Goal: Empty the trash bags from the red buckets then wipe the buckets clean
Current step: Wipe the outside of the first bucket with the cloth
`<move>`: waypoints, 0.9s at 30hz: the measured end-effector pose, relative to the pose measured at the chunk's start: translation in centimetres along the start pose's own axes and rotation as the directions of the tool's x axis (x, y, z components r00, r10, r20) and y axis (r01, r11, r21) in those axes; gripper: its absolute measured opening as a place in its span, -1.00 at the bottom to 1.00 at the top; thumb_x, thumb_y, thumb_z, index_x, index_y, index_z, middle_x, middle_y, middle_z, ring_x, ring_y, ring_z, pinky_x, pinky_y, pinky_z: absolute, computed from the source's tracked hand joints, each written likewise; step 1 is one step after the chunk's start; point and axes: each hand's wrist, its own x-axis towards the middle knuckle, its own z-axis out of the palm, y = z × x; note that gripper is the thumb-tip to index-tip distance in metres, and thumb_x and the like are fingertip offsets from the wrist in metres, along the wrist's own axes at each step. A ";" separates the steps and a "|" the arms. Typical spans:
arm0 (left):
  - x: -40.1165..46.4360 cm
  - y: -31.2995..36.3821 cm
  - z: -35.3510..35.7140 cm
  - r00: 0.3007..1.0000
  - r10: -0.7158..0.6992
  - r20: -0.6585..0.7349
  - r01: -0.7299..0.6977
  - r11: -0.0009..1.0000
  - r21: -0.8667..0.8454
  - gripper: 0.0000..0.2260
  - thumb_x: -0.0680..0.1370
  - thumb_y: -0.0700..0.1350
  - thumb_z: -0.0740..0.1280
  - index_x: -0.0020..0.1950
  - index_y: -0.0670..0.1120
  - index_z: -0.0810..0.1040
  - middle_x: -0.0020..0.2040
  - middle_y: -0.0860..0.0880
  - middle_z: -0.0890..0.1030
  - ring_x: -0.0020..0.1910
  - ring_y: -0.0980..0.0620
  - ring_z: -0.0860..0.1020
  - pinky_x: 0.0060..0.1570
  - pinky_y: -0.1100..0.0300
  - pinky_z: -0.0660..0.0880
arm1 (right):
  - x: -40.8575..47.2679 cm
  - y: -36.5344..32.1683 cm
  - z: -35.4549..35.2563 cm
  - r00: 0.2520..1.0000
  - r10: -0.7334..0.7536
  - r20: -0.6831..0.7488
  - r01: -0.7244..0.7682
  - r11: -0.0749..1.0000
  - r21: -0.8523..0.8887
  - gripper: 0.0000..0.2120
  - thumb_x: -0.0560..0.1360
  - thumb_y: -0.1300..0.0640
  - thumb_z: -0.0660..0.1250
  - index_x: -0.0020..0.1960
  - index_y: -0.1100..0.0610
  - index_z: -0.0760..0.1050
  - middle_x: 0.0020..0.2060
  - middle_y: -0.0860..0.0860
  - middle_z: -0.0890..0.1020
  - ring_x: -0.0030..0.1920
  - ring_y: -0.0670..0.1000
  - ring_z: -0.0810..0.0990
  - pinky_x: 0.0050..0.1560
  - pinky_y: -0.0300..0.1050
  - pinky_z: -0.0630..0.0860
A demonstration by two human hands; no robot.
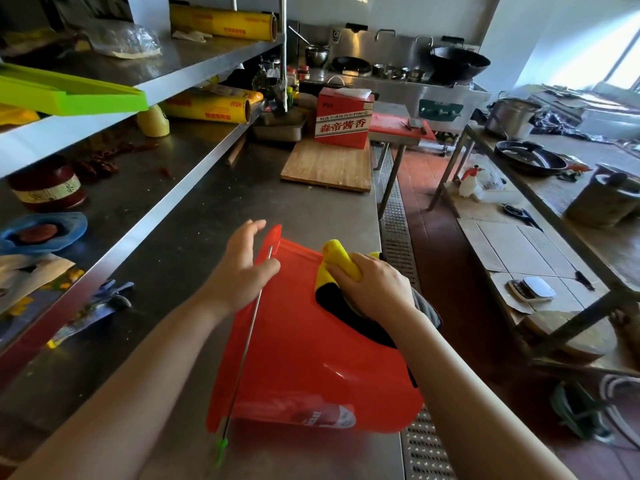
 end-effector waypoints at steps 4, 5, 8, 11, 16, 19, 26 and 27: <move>2.3 1.0 0.2 0.999 -0.030 0.018 0.030 0.999 0.015 -0.41 0.60 -0.12 0.24 0.60 0.04 0.12 0.60 -0.01 0.10 0.55 0.03 0.12 0.40 0.08 0.17 | -1.4 2.1 0.1 0.999 0.036 -0.027 -0.036 0.999 0.016 -0.56 0.49 -0.44 0.10 -0.02 -0.09 0.46 -0.15 -0.12 0.57 -0.01 0.07 0.58 -0.16 -0.05 0.35; 2.5 1.0 0.3 0.998 -0.048 0.033 0.048 0.999 0.010 -0.42 0.60 -0.11 0.24 0.60 0.04 0.13 0.59 -0.02 0.14 0.54 0.02 0.16 0.39 0.08 0.19 | -1.8 2.8 -0.1 0.998 0.059 -0.029 -0.059 0.998 0.019 -0.55 0.48 -0.45 0.10 0.00 -0.10 0.47 -0.13 -0.12 0.59 -0.01 0.07 0.59 -0.16 -0.05 0.36; 2.2 0.7 0.5 0.986 -0.136 0.095 0.142 0.988 -0.067 -0.34 0.47 0.08 0.24 0.58 0.11 0.18 0.47 -0.11 0.38 0.37 -0.07 0.42 0.28 0.02 0.35 | -2.7 5.3 -0.5 0.983 0.181 -0.019 -0.180 0.983 0.035 -0.52 0.45 -0.47 0.10 0.04 -0.13 0.50 -0.06 -0.08 0.64 0.04 0.09 0.59 -0.08 -0.03 0.43; 1.4 0.1 0.2 0.978 -0.140 0.154 0.161 0.977 -0.137 -0.28 0.39 0.14 0.21 0.57 0.17 0.16 0.33 -0.12 0.51 0.20 -0.09 0.55 0.29 -0.12 0.44 | -3.3 7.9 -0.5 0.954 0.300 0.022 -0.301 0.947 0.113 -0.54 0.44 -0.45 0.15 0.00 -0.11 0.51 -0.11 -0.05 0.63 -0.02 0.11 0.59 -0.03 0.00 0.49; 0.8 -0.4 0.2 0.974 -0.118 0.192 0.163 0.957 -0.238 -0.32 0.50 0.14 0.32 0.57 0.21 0.12 0.42 -0.05 0.43 0.27 -0.05 0.52 0.30 -0.11 0.43 | -3.1 10.9 0.0 0.870 0.481 0.104 -0.482 0.789 0.382 -0.61 0.44 -0.35 0.29 -0.04 -0.03 0.54 -0.17 -0.01 0.64 -0.08 0.09 0.61 0.04 0.02 0.54; 0.3 -0.6 0.5 0.978 -0.090 0.190 0.146 0.940 -0.309 -0.33 0.53 0.03 0.36 0.57 0.19 0.14 0.36 -0.04 0.49 0.17 -0.01 0.59 0.16 0.00 0.51 | -3.2 11.9 0.6 0.815 0.551 0.178 -0.555 0.654 0.515 -0.63 0.47 -0.26 0.33 0.00 0.03 0.58 -0.18 0.02 0.66 -0.11 0.08 0.63 0.03 0.01 0.57; -1.7 -2.3 0.5 0.987 -0.024 0.157 0.080 0.929 -0.361 -0.31 0.35 0.16 0.39 0.46 0.38 0.26 0.39 0.05 0.49 0.29 0.01 0.54 0.35 -0.17 0.41 | -5.8 12.9 1.6 0.790 0.573 0.216 -0.533 0.470 0.704 -0.65 0.49 -0.22 0.36 -0.05 0.08 0.61 -0.23 0.06 0.66 -0.21 0.04 0.60 -0.16 -0.06 0.51; -1.9 -2.4 0.6 0.989 -0.010 0.149 0.064 0.929 -0.364 -0.32 0.36 0.16 0.39 0.46 0.38 0.26 0.41 0.08 0.47 0.32 0.03 0.51 0.36 -0.17 0.39 | -5.8 13.0 1.7 0.798 0.574 0.186 -0.520 0.497 0.695 -0.64 0.47 -0.24 0.34 -0.04 0.06 0.61 -0.23 0.04 0.67 -0.19 0.05 0.62 -0.11 -0.03 0.56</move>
